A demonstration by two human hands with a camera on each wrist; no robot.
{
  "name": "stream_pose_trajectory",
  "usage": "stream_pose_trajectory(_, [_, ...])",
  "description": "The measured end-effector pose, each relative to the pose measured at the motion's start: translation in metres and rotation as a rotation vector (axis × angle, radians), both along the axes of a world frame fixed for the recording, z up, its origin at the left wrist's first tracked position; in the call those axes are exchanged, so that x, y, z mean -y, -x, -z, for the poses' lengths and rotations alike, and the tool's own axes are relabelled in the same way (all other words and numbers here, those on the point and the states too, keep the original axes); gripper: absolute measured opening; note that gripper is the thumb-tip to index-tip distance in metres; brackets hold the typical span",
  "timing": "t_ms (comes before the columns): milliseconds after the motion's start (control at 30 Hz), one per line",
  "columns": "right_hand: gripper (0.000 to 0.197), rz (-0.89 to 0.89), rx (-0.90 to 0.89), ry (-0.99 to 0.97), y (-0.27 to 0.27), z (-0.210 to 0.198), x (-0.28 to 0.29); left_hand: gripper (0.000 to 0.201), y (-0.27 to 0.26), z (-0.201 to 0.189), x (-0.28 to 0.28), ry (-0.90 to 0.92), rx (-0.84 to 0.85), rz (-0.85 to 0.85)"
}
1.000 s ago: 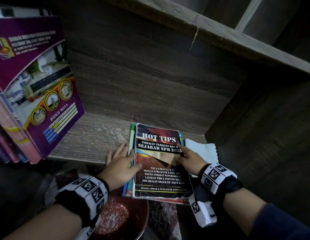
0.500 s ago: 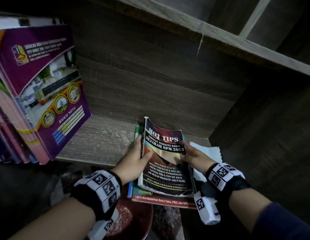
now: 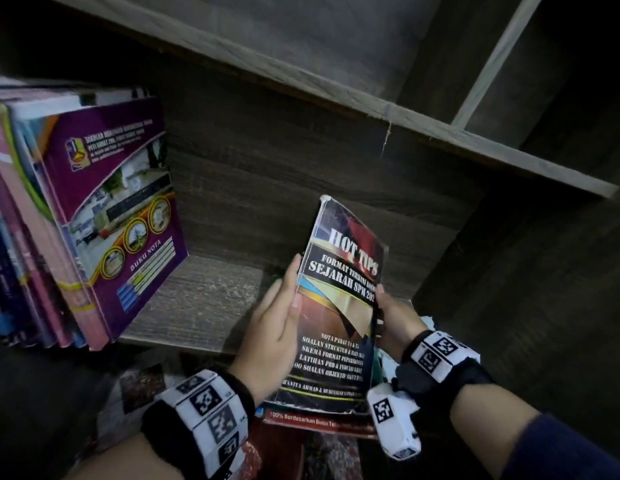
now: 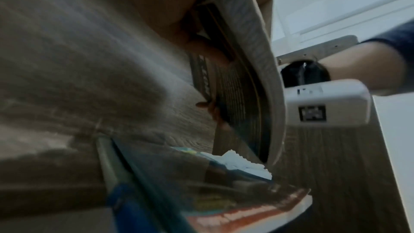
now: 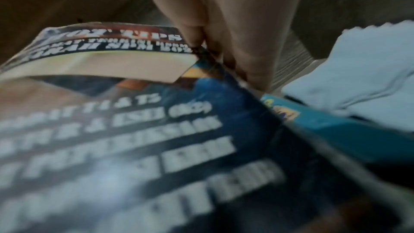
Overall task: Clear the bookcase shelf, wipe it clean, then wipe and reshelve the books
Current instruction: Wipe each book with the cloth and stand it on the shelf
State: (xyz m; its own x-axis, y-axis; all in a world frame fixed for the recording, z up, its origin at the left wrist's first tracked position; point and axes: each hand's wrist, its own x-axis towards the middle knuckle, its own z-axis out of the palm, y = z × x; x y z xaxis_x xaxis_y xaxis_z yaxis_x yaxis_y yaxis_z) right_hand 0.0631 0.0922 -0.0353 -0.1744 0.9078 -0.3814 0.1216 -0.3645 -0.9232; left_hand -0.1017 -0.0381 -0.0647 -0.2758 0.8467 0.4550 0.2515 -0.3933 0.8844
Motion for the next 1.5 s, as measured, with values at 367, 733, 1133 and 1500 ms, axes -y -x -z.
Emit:
stream_pose_trajectory(367, [0.028,-0.069,-0.31,-0.145,0.175,-0.06,0.011,0.058,0.075,-0.004,0.049,-0.233,-0.308,-0.552])
stream_pose_trajectory(733, [0.029,-0.257,-0.296,-0.05,0.312,-0.053,0.009,0.063,0.167,0.029,0.064,-0.19,-0.746,-0.91])
stream_pose_trajectory(1133, [0.025,-0.317,-0.096,-0.316,0.359,0.006,-0.006,0.056,0.193,0.063,0.056,-0.057,-1.06,-1.261])
stream_pose_trajectory(1500, [0.047,-0.536,0.162,-0.371,0.318,0.041,0.018,0.066,0.195,0.067,0.059,-0.058,-1.031,-1.279])
